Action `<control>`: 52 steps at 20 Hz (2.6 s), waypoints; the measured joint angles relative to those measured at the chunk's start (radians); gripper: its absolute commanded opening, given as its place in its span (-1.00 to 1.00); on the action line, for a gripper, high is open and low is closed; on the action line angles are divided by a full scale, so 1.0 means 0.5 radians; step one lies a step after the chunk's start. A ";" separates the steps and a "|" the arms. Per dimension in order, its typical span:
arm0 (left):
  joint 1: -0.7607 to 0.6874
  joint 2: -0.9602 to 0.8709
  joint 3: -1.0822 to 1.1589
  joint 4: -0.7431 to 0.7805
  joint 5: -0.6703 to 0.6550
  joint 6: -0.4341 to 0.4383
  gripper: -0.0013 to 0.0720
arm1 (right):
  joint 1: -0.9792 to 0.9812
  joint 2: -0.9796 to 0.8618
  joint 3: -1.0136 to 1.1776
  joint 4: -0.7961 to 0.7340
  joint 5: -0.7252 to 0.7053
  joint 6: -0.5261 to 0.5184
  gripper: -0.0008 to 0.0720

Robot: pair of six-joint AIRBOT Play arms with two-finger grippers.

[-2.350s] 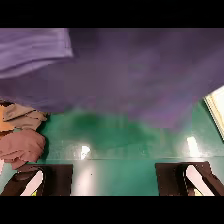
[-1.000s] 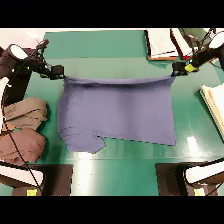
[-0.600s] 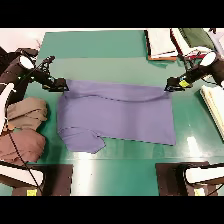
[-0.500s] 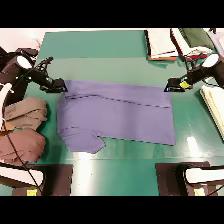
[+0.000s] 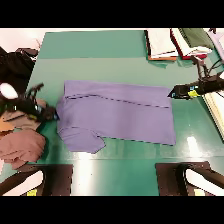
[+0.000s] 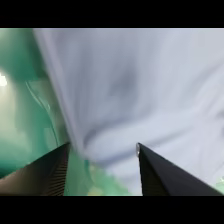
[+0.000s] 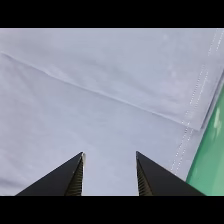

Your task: Fold the shirts.

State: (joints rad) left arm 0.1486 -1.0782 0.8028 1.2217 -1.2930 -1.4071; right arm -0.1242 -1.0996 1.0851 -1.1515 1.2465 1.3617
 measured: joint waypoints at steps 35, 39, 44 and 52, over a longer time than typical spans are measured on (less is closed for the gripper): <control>0.007 0.514 -0.402 -0.501 0.205 0.152 -0.91 | -0.497 0.181 -1.189 -0.002 0.207 -0.069 -0.93; 0.007 0.622 -0.380 -0.413 0.032 0.146 -0.91 | -0.352 0.201 -1.026 -0.047 0.312 -0.073 -0.93; 0.007 0.984 -0.372 -0.309 -0.298 -0.017 -0.91 | -0.342 0.462 -0.902 -0.206 0.509 -0.073 -0.93; 0.007 1.028 -0.355 -0.365 -0.149 -0.110 -0.91 | -0.433 0.655 -0.803 -0.323 0.454 -0.072 -0.93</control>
State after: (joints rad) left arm 0.1520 -0.5640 0.6254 1.0393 -1.3674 -1.4620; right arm -0.3405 -0.7719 0.6838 -1.3132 1.4734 1.3254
